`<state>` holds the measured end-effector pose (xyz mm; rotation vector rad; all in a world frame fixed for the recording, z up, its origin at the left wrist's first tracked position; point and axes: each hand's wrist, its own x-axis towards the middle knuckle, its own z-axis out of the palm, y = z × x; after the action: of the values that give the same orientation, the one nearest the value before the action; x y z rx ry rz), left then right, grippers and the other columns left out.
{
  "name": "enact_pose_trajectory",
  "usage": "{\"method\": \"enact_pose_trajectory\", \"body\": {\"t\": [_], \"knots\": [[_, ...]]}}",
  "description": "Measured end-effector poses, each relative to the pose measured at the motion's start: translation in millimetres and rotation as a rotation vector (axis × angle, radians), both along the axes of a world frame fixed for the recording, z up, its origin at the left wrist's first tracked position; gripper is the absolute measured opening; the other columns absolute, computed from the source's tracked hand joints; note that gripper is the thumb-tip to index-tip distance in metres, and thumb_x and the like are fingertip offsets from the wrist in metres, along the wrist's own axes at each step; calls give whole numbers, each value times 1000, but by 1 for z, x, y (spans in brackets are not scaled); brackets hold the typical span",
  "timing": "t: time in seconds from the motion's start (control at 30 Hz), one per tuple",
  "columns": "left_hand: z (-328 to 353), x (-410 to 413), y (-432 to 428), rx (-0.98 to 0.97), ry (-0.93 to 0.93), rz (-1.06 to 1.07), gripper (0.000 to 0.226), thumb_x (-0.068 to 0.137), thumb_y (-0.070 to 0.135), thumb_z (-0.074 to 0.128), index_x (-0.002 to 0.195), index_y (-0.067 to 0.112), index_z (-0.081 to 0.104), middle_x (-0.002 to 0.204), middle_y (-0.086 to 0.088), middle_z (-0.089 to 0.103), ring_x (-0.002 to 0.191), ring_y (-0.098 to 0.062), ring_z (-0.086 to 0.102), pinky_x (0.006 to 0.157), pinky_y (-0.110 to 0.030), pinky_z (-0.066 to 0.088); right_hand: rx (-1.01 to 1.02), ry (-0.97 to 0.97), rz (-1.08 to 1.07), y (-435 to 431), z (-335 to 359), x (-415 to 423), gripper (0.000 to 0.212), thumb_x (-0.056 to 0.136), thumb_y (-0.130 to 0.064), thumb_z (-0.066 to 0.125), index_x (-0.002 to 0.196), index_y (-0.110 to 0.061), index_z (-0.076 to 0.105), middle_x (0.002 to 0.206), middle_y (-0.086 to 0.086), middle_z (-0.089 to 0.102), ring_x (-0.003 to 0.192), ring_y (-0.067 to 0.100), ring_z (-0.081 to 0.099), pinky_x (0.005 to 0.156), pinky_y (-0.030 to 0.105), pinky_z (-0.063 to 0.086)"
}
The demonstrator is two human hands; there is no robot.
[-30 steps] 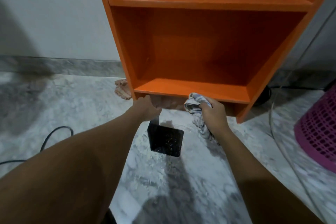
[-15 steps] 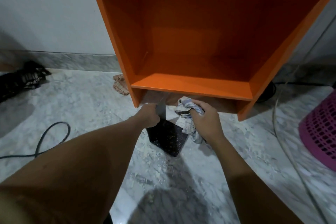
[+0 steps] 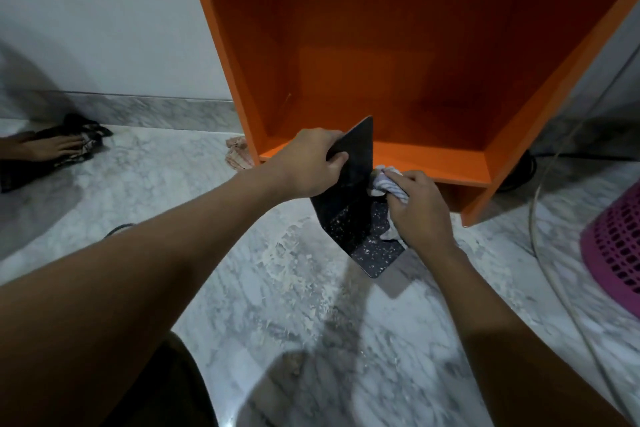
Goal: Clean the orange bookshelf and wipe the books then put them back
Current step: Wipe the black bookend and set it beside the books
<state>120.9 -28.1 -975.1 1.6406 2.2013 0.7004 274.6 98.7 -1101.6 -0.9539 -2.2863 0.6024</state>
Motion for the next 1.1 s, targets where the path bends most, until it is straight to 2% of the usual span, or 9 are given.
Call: {"method": "enact_pose_trajectory", "body": {"t": [0.13,0.27,0.37,0.43,0.6,0.7,0.87,1.0,1.1], "knots": [[4,-4,-13,117,22,39,25,102,15,48,122,7,59,84,2,58,66,-7,55,47,-7,41,154,-95,77,-24,0,-16,41,82,-3,63,121,-14,67,118,10,61,106,32,52,77,39,49],[3,-15,-17,199,26,98,19,101,16,50,116,11,61,91,1,61,75,-6,57,54,-3,43,222,-229,217,-61,-4,-35,24,78,1,59,100,3,68,113,16,59,97,34,55,74,43,52],[-1,-22,-19,218,19,116,16,100,15,51,112,13,61,86,5,61,75,-5,57,56,0,40,142,-480,573,-91,-9,-46,34,85,-8,56,116,-6,68,114,12,62,97,27,56,76,38,52],[-5,-26,-20,205,22,112,15,100,15,50,112,13,61,85,6,61,76,-5,58,57,-3,41,115,-389,776,-104,-12,-46,52,80,-6,59,130,-19,62,125,4,59,107,25,56,77,35,53],[-15,-41,-26,183,75,150,17,100,14,50,113,9,61,91,-3,62,83,-21,61,61,-15,43,144,23,579,-103,-7,-41,34,78,-10,62,111,-15,68,101,0,57,92,22,55,59,41,52],[-17,-46,-29,179,80,175,18,100,13,49,114,8,61,92,0,60,84,-21,59,64,-16,42,287,109,507,-106,-5,-41,34,78,-8,62,111,-13,68,105,2,60,91,22,56,62,31,51],[-18,-44,-29,144,60,189,23,101,15,47,120,9,59,104,-5,62,98,-29,62,84,-35,53,164,-167,545,-125,-49,-34,33,81,-7,66,112,-16,68,111,-1,59,97,20,56,75,33,54],[-17,-44,-29,137,43,188,23,102,15,48,122,9,58,104,-3,61,99,-29,62,86,-34,52,-102,-434,573,-126,-62,-22,31,91,-19,58,121,-19,65,115,-3,58,104,20,58,85,32,51],[-16,-43,-25,134,54,179,24,102,16,47,123,10,57,101,-2,59,91,-22,59,80,-28,52,-62,-198,506,-120,-45,-17,32,85,-25,57,114,-23,68,104,-8,59,86,11,56,71,30,51]]}}
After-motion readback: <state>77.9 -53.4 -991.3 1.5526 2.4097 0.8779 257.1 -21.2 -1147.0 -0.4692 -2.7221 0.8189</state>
